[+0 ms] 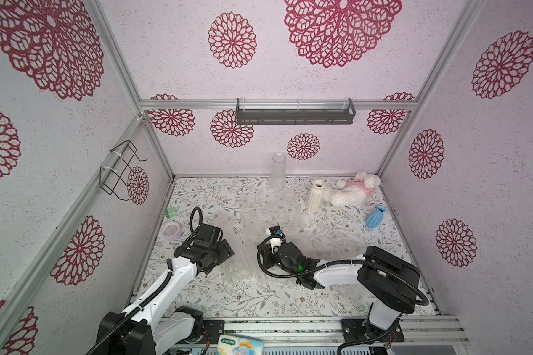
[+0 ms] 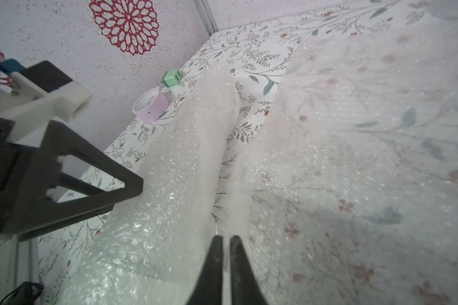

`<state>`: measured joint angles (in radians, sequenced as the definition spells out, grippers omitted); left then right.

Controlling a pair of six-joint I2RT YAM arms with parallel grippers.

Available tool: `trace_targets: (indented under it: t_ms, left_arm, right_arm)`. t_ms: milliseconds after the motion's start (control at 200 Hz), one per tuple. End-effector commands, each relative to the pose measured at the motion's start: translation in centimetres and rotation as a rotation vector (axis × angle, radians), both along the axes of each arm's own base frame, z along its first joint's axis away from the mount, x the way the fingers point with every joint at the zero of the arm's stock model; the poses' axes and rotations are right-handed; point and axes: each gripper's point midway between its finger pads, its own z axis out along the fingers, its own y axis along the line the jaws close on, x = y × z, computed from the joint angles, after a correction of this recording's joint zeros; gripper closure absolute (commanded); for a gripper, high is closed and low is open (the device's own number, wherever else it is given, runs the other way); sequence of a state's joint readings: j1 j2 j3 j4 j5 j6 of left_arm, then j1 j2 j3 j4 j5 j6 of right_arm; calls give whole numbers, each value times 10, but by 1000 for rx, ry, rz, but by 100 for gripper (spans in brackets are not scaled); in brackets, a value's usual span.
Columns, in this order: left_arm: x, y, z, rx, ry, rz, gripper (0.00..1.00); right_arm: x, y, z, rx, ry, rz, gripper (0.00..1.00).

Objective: Unwrap the vase from the bubble wrap
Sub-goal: Unwrap the bubble wrap at the center of the board.

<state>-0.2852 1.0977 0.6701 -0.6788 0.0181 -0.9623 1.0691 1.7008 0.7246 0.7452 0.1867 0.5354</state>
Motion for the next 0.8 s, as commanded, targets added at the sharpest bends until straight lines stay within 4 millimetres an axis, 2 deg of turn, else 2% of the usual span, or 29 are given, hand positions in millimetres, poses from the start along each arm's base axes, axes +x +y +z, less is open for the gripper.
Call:
trace_targets:
  t_ms: [0, 150, 500, 796]
  left_arm:
    - [-9, 0, -5, -20, 32, 1, 16]
    - [-4, -7, 4, -53, -2, -15, 16]
    - [6, -18, 29, -116, -92, -45, 15]
    - [14, -7, 45, -196, -135, -6, 15]
  right_arm:
    - [4, -5, 54, 98, -107, -13, 72]
    - [4, -13, 68, 107, -136, -32, 54]
    - [0, -21, 82, 93, -219, -13, 53]
    - [-18, 4, 73, 105, -220, 132, 54]
